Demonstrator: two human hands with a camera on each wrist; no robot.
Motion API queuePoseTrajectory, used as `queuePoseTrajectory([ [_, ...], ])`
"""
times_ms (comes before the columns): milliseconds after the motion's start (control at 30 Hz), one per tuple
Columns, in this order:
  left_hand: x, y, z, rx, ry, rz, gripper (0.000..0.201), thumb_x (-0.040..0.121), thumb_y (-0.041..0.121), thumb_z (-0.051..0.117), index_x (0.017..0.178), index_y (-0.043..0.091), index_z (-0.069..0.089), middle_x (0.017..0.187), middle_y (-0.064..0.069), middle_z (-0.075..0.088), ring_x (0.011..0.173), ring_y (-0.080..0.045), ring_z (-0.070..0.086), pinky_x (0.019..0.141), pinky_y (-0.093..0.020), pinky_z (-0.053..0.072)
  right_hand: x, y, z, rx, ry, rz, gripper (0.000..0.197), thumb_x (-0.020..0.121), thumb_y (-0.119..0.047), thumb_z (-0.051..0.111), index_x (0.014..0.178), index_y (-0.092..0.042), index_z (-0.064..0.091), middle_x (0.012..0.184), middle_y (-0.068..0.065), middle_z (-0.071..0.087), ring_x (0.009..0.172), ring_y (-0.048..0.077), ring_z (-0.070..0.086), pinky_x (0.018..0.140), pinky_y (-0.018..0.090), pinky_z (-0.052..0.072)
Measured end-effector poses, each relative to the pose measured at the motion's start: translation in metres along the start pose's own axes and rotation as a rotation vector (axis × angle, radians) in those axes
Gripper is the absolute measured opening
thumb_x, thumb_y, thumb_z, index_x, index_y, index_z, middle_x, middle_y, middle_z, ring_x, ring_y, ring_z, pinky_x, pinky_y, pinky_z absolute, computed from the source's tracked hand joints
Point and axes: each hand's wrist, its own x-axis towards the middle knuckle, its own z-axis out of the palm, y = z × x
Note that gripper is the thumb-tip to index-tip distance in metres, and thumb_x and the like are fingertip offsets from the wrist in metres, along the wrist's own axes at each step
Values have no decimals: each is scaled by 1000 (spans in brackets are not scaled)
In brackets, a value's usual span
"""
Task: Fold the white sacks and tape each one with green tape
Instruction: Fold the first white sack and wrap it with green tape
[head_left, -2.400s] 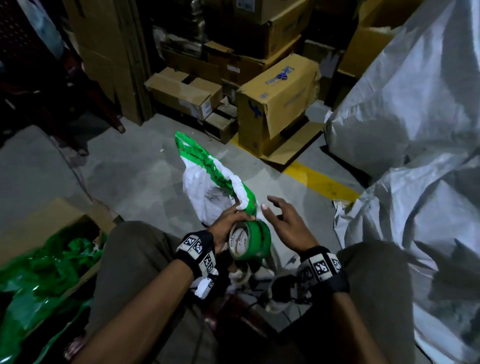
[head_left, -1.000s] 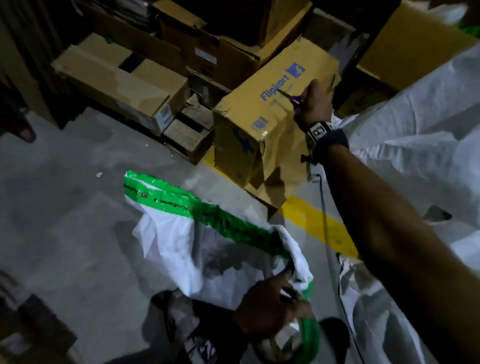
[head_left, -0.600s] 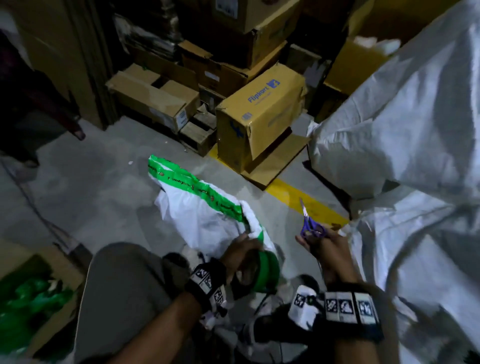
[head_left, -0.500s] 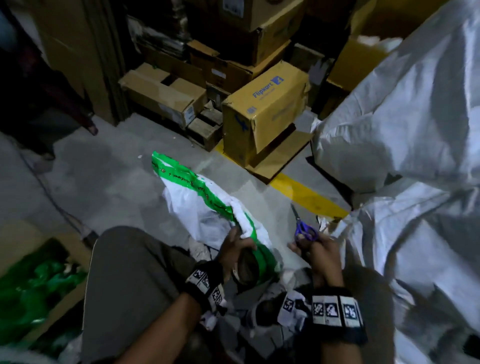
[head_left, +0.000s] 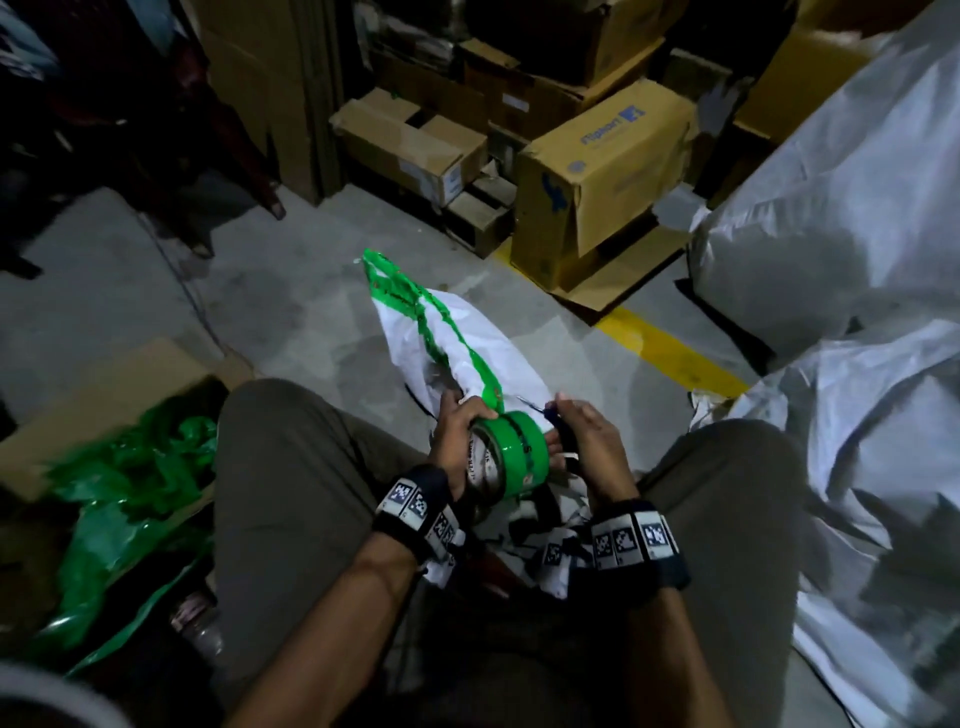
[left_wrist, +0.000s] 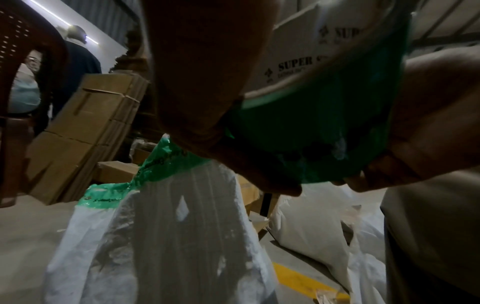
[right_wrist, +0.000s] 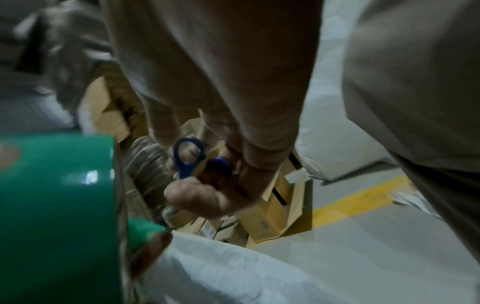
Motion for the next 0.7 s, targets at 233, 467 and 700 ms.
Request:
queuePoseTrajectory([
  [233,19,-8,-7,-51,-45,-81,69,52,23,79,116,25,54,113,-14,48,102,-37,49,97,-63,41,-4,19,9,-145,-55,-153,11,100,-13,53,97,-24,54,71,1,60,49,16,52,41,24,39],
  [467,37,-3,-6,-32,-69,-205,66,57,29,75,117,17,51,116,-17,45,106,-39,47,101,-57,41,4,32,-1,-66,27,-156,37,89,14,60,105,-13,40,86,6,63,58,17,58,45,24,48],
  [700,26,1,-6,134,-10,-274,28,96,31,54,94,6,65,81,-17,64,67,-31,65,65,-34,58,28,38,-5,121,179,-81,15,82,2,77,89,-1,65,69,14,67,52,20,55,44,23,49],
])
